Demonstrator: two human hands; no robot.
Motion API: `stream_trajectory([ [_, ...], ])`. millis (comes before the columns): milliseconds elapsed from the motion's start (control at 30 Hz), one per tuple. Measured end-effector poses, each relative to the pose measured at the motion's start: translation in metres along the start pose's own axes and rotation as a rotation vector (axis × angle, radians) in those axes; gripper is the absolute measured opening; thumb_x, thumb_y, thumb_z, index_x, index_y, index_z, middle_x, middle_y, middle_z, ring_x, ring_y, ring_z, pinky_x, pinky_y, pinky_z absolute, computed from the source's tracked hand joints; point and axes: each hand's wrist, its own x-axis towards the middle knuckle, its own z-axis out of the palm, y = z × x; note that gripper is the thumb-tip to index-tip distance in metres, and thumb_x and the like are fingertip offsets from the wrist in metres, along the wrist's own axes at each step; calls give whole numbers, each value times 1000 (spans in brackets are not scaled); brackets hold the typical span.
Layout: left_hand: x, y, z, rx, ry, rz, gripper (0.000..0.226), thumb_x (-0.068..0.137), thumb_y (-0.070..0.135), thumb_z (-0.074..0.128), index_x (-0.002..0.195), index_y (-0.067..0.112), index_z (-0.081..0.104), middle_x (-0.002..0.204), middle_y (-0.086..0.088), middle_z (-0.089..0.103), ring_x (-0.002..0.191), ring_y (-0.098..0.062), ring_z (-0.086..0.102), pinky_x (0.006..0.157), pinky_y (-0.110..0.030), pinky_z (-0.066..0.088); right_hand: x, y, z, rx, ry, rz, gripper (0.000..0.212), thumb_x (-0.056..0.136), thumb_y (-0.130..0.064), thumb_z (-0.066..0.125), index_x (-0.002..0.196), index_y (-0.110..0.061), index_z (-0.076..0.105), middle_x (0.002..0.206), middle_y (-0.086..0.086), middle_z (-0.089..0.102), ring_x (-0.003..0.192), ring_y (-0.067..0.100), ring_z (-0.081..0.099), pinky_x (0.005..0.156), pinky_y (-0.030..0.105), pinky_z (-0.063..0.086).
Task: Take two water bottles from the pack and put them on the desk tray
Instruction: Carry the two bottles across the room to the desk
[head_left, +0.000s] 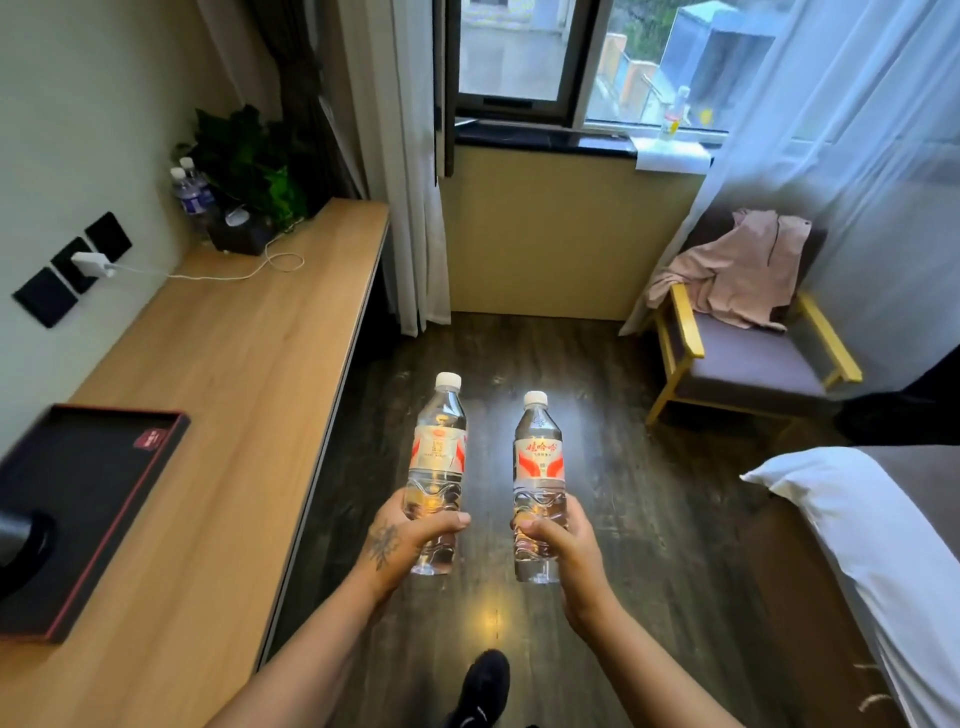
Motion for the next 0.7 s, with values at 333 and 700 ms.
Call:
stream_trajectory([
  [333,118,73,17,-8,45,-21,87,43,52,91,119,17,69,111,-11,81,105,-31,79,82,-33,63,145,-60,-5,-3,2,21,75,58,-40,83,127,-15,65,107,5,82,93,22,80,69,24,62],
  [700,281,151,7,33,9,-8,88,41,55,88,120,19,69,111,-10,79,104,-28,78,79,-30,60,301,-100,17,0,56,29,79,59,-42,84,131,-17,63,116,12,79,96,21,80,74,26,62],
])
